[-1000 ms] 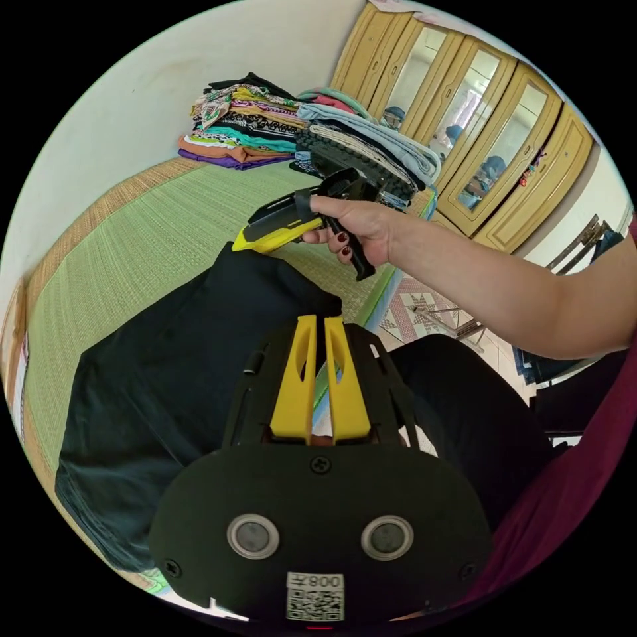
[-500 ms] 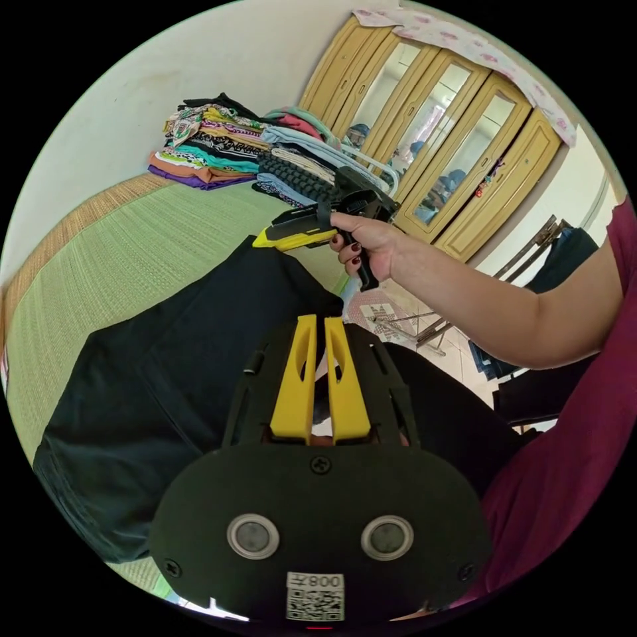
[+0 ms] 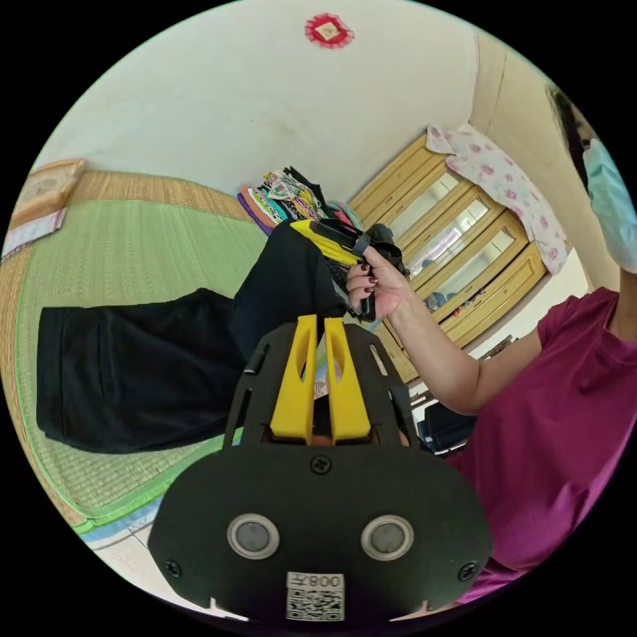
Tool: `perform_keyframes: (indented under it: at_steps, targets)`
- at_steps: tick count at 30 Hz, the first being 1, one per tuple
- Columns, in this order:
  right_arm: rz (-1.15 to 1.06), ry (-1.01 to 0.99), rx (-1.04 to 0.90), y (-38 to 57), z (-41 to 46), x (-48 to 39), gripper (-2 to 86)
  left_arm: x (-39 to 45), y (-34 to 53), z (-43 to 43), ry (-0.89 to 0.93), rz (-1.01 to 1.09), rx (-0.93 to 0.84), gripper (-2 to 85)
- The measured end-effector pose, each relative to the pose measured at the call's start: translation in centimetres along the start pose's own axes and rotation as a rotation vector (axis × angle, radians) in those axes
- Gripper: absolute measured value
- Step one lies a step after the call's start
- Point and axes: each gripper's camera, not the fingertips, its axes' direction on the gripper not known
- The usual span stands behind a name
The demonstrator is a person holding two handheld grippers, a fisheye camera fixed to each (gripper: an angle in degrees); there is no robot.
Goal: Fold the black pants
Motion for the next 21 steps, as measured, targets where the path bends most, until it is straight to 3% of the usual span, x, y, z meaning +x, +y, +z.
perform_keyframes:
  at_steps: [11, 21]
  targets:
    - [-0.02, 0.052, -0.23, -6.3, 25.5, -8.3, 2.1, -15.1, 7.3, -13.0, -0.09, -0.313, 0.158, 1.8]
    - [-0.008, 0.092, -0.316, -9.4, 37.7, -12.1, 1.9, -23.6, 11.7, -18.4, -0.127, -0.441, 0.206, 2.0]
